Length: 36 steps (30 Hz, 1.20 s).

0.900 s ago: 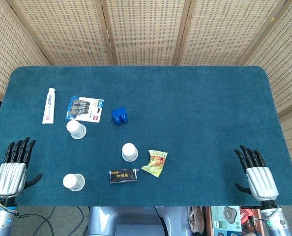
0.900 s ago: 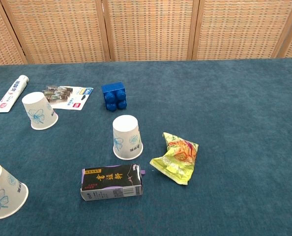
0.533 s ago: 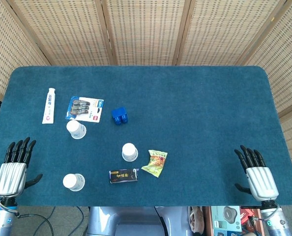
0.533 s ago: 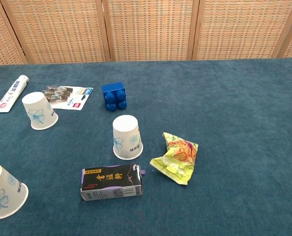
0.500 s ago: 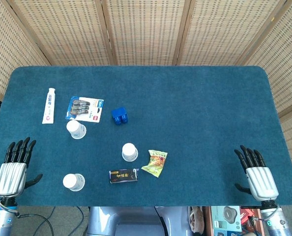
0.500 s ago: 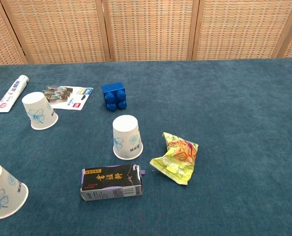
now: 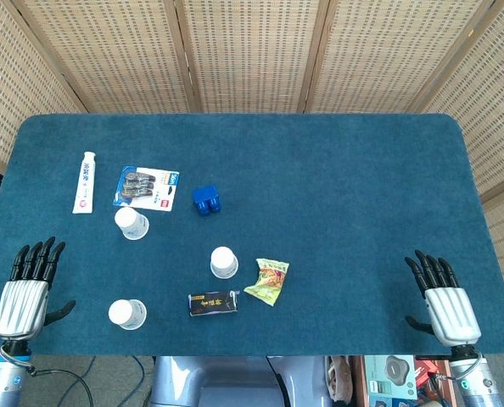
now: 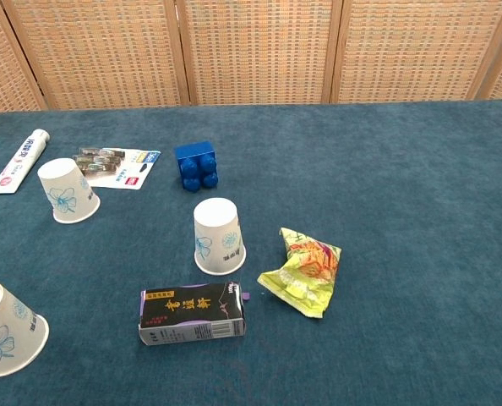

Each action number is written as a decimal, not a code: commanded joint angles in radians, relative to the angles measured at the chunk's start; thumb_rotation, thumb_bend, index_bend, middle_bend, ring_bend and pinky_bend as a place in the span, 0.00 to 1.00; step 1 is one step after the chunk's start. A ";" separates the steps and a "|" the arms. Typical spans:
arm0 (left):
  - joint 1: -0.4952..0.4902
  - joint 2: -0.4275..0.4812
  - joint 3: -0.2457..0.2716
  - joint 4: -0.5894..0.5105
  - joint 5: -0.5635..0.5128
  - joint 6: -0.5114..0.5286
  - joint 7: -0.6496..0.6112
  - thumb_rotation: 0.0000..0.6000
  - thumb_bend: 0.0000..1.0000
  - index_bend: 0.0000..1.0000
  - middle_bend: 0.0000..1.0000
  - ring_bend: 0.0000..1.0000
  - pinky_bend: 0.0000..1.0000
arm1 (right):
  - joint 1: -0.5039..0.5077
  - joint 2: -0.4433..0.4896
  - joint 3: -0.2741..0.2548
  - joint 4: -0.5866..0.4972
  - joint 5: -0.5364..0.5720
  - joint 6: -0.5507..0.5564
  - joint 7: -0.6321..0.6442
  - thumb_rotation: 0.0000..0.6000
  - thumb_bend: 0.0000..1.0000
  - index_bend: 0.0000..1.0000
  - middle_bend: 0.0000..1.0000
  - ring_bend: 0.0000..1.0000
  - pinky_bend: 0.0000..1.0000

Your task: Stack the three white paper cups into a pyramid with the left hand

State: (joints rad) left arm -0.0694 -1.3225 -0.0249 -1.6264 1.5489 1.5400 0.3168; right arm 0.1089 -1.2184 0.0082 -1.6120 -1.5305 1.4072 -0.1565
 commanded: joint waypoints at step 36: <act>-0.109 0.303 0.139 -0.332 0.044 -0.295 0.075 1.00 0.14 0.02 0.00 0.00 0.00 | -0.004 0.011 0.004 -0.003 -0.001 0.011 0.028 1.00 0.00 0.00 0.00 0.00 0.00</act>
State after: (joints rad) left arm -0.1622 -1.0375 0.1031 -1.9357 1.6079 1.2710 0.3708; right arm 0.1053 -1.2080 0.0123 -1.6151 -1.5313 1.4178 -0.1286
